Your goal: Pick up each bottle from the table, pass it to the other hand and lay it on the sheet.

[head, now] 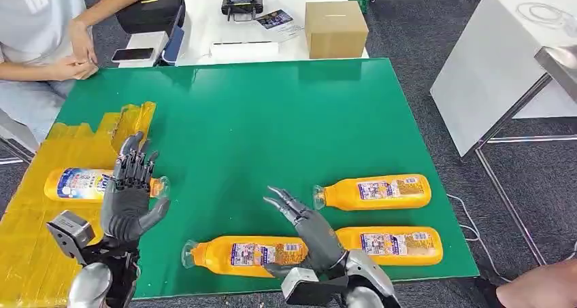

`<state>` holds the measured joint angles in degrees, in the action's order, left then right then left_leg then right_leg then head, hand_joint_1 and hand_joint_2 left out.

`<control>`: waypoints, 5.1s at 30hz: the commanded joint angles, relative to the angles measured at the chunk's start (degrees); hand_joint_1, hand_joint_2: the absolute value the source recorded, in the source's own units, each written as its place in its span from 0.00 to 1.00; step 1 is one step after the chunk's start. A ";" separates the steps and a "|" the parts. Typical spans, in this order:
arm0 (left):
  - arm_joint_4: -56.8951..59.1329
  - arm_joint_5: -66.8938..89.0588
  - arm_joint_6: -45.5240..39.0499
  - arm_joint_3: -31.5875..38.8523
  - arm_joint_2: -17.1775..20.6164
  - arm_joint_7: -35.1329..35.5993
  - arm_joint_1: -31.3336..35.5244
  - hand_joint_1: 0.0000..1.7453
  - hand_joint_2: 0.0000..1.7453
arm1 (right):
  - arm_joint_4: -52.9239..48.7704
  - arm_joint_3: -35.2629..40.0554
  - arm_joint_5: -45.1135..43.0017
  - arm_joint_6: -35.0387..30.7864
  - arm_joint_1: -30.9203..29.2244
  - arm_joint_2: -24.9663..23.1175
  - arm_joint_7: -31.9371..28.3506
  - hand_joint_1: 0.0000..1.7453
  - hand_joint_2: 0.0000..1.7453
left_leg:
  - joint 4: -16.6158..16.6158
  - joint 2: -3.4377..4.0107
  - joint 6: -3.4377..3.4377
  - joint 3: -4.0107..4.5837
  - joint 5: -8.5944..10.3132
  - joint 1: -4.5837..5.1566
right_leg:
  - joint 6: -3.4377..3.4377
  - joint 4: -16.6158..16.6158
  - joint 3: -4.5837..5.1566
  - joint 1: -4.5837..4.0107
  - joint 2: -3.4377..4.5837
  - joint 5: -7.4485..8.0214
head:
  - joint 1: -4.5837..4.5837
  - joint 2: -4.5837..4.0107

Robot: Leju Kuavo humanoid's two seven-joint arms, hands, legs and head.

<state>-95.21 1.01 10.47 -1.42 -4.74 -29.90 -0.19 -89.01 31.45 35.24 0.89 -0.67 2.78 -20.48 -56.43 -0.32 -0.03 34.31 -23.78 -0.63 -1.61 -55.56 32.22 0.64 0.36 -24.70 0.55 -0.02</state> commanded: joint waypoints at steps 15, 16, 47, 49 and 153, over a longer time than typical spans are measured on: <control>9.25 -0.83 -0.95 -1.00 -0.12 0.29 7.73 0.00 1.00 | 17.37 12.18 -3.88 3.76 -14.07 0.62 1.07 0.00 1.00 | 0.06 0.03 0.01 -0.13 0.00 0.01 | 0.02 0.06 -0.12 0.00 -0.01 0.00 | 0.02 0.00; 9.03 -0.87 -0.92 -0.98 -0.12 0.29 7.66 0.00 1.00 | 17.70 12.80 -3.66 3.48 -14.54 0.96 1.54 0.00 1.00 | 0.05 0.02 0.02 -0.27 -0.05 -0.01 | 0.04 0.08 -0.28 -0.03 -0.03 -0.05 | -0.02 0.00; 10.03 -1.61 -0.68 -0.02 -0.61 -0.03 9.15 0.00 1.00 | 13.95 22.05 -1.18 7.66 -27.79 14.47 3.91 0.00 1.00 | -0.09 -0.01 0.05 -0.15 -0.06 0.04 | -0.01 -0.03 -0.20 0.02 -0.06 -0.05 | -0.02 0.00; 10.55 -1.69 -0.71 -0.09 -0.66 -0.05 9.53 0.00 1.00 | 13.44 22.26 -1.50 7.61 -27.86 13.86 3.87 0.00 1.00 | -0.04 0.02 0.04 -0.16 -0.04 0.05 | 0.00 -0.01 -0.19 0.04 -0.02 -0.02 | 0.00 0.00; 16.39 -5.14 -1.90 1.19 -1.74 1.07 17.34 0.00 1.00 | 40.38 37.99 11.44 -6.20 -32.26 -6.42 11.66 0.00 1.00 | -0.01 0.02 0.02 -0.33 -0.06 -0.01 | 0.02 0.04 -0.36 -0.04 -0.03 -0.07 | -0.02 0.00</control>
<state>-79.19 -4.24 8.37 -2.05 -5.73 -29.53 16.91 -56.61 67.47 39.88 -1.75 -31.98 -1.14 -11.10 -56.46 -0.33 -0.03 34.30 -23.72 -0.61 -1.65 -55.59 32.21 0.66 0.35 -24.66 0.52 -0.02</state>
